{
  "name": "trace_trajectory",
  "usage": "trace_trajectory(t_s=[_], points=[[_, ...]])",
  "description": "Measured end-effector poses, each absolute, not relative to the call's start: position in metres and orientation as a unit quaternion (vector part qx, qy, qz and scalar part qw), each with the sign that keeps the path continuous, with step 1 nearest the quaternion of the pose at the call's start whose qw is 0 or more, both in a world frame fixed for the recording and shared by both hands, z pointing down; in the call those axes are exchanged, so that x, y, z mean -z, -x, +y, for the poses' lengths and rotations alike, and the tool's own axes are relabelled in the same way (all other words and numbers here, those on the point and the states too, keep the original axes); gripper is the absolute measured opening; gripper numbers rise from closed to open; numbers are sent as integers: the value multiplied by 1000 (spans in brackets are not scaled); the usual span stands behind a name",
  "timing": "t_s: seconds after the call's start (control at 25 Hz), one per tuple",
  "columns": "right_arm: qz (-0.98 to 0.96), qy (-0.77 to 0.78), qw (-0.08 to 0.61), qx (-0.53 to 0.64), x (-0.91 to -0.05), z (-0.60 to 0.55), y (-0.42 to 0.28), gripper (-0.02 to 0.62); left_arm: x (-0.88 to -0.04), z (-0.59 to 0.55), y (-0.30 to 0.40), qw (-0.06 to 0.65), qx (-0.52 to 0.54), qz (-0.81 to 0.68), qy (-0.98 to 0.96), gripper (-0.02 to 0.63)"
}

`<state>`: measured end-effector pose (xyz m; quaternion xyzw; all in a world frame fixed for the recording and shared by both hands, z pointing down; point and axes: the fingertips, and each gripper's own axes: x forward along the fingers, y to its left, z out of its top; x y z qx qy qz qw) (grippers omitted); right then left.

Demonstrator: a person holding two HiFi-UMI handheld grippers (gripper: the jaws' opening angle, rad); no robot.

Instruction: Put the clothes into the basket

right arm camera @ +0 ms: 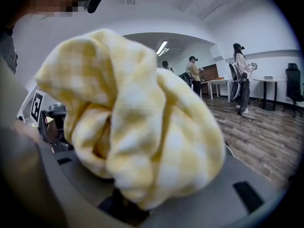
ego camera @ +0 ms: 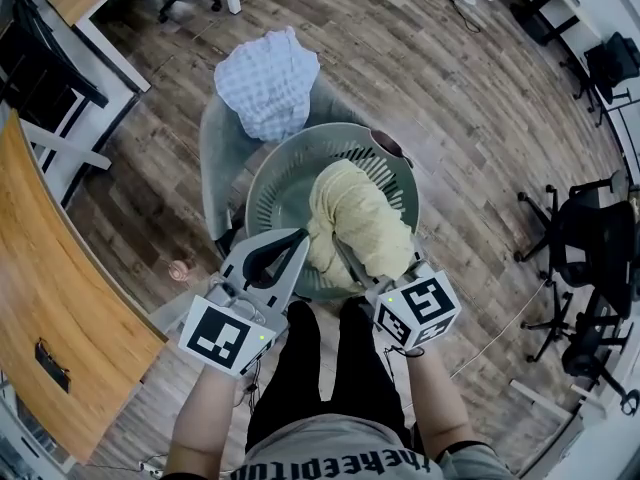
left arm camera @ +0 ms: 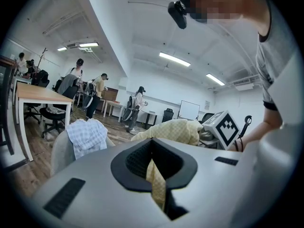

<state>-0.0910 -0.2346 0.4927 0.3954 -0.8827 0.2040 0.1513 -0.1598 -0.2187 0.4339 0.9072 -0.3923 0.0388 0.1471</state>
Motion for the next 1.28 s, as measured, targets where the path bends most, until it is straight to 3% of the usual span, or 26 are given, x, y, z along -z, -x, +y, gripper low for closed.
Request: trace_trajectory(t_s=[1.28], points=[[-860, -402, 210, -233, -530, -234, 86, 324, -459, -219, 148, 171, -51, -382, -907, 14]])
